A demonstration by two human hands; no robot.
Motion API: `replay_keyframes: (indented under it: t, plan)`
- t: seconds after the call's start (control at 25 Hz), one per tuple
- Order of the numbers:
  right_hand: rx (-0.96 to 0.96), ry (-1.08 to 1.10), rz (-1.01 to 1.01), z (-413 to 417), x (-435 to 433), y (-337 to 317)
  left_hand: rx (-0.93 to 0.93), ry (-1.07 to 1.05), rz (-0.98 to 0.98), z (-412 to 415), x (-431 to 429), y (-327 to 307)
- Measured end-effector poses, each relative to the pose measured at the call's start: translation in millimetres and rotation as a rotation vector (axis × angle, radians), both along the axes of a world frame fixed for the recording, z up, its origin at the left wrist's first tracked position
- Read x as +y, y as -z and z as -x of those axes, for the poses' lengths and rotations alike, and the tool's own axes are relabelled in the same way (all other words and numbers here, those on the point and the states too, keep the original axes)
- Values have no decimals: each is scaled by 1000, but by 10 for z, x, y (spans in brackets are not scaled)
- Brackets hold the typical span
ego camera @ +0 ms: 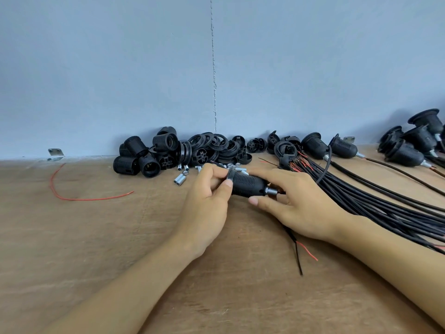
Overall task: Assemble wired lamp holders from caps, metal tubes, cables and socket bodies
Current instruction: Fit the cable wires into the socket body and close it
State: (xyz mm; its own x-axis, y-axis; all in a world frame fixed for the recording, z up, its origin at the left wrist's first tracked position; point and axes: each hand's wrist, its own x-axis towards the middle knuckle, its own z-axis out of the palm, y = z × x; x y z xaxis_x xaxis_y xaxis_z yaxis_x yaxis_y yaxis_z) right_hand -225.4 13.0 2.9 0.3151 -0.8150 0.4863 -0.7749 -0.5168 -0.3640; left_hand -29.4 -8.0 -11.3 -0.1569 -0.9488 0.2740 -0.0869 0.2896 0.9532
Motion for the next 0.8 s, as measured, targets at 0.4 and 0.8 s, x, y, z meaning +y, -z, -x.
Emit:
replay_keyframes:
  t: [0.4, 0.8]
  plan:
    - [-157, 48, -95, -42, 26, -33, -48, 14, 215, -10, 49, -19]
    - [-305, 19, -64, -25, 24, -43, -53, -40, 318, -36, 22, -7]
